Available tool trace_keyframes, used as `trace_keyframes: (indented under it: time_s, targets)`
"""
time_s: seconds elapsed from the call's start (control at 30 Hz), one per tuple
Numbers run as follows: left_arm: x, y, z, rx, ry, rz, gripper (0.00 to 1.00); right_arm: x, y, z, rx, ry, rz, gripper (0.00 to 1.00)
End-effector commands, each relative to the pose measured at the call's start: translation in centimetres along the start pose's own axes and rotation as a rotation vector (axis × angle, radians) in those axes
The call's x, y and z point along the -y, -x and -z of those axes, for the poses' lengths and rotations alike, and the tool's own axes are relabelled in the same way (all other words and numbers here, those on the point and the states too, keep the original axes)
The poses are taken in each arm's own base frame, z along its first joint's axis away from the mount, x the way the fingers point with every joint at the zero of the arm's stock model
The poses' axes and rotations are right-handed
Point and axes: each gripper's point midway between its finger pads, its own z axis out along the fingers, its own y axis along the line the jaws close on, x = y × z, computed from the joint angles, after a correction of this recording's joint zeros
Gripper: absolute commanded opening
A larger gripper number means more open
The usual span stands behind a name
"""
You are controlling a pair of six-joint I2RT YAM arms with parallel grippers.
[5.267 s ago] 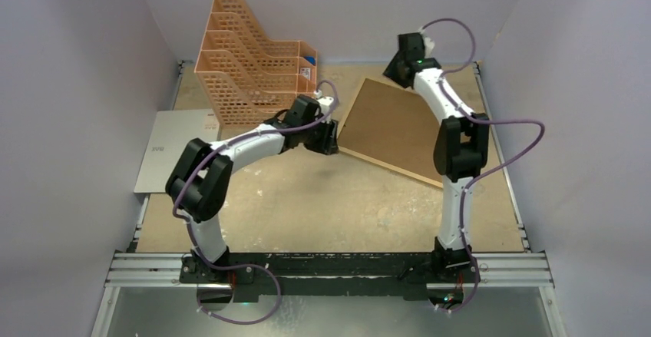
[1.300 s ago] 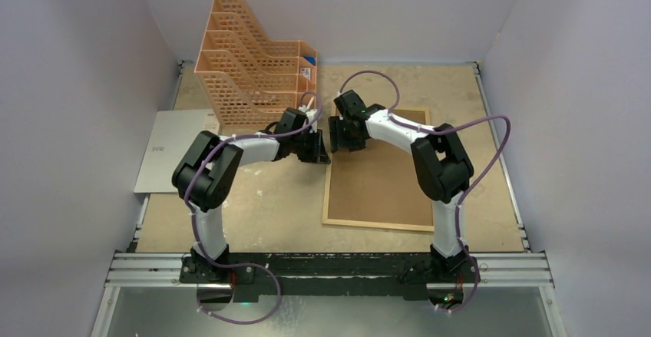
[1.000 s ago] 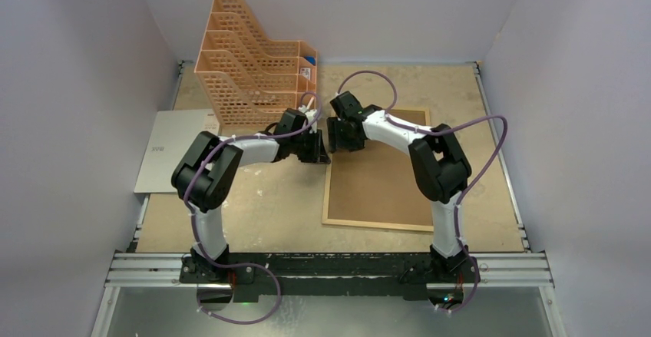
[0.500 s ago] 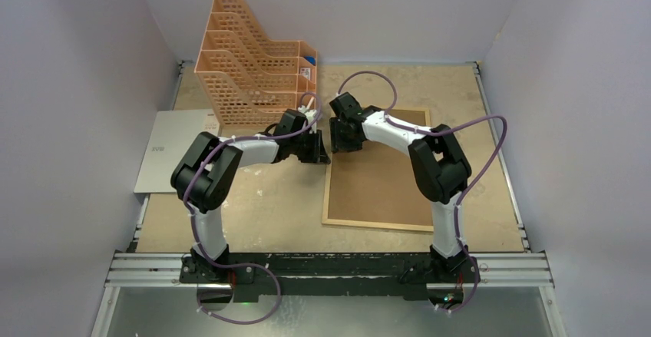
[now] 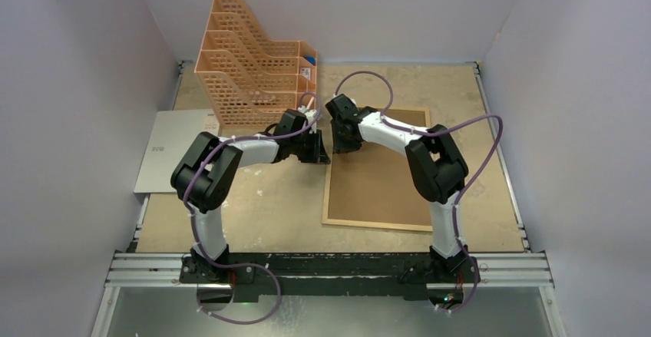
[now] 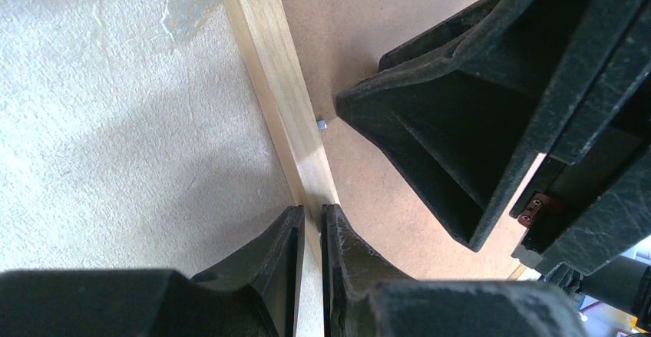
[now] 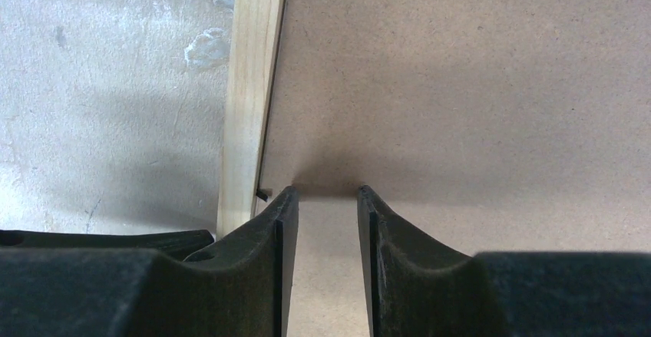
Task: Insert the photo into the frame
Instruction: Install the photo frame at the center of the board.
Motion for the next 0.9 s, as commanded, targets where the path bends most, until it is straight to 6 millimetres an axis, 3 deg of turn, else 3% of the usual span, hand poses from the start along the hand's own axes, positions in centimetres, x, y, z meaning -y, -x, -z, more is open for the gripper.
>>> trace_keyframes:
  time_s: [0.0,0.13,0.3,0.57,0.77,0.87]
  targets:
    - [-4.8,-2.9,-0.1,-0.076,0.191,0.017,0.16,5.7,-11.4,-4.4,-0.358,-0.207,0.082,0.37]
    - [-4.7,-2.6,-0.1,-0.073,0.188,0.017,0.16,5.0,-10.6,-4.3,-0.334,-0.192,0.066,0.41]
    - [-4.7,-2.7,-0.3,-0.079,0.175,0.023,0.16,2.6,-10.1,-3.5,-0.32,-0.052,0.026,0.44]
    - [-4.9,-2.9,-0.4,-0.086,0.175,0.03,0.16,2.2,-10.7,-3.6,-0.313,0.007,0.048,0.36]
    - [-5.0,-3.0,-0.5,-0.092,0.178,0.033,0.16,1.8,-11.1,-3.9,-0.324,0.038,0.036,0.5]
    - [-5.1,-3.2,-0.5,-0.096,0.178,0.034,0.15,1.8,-11.4,-4.1,-0.337,0.049,0.031,0.51]
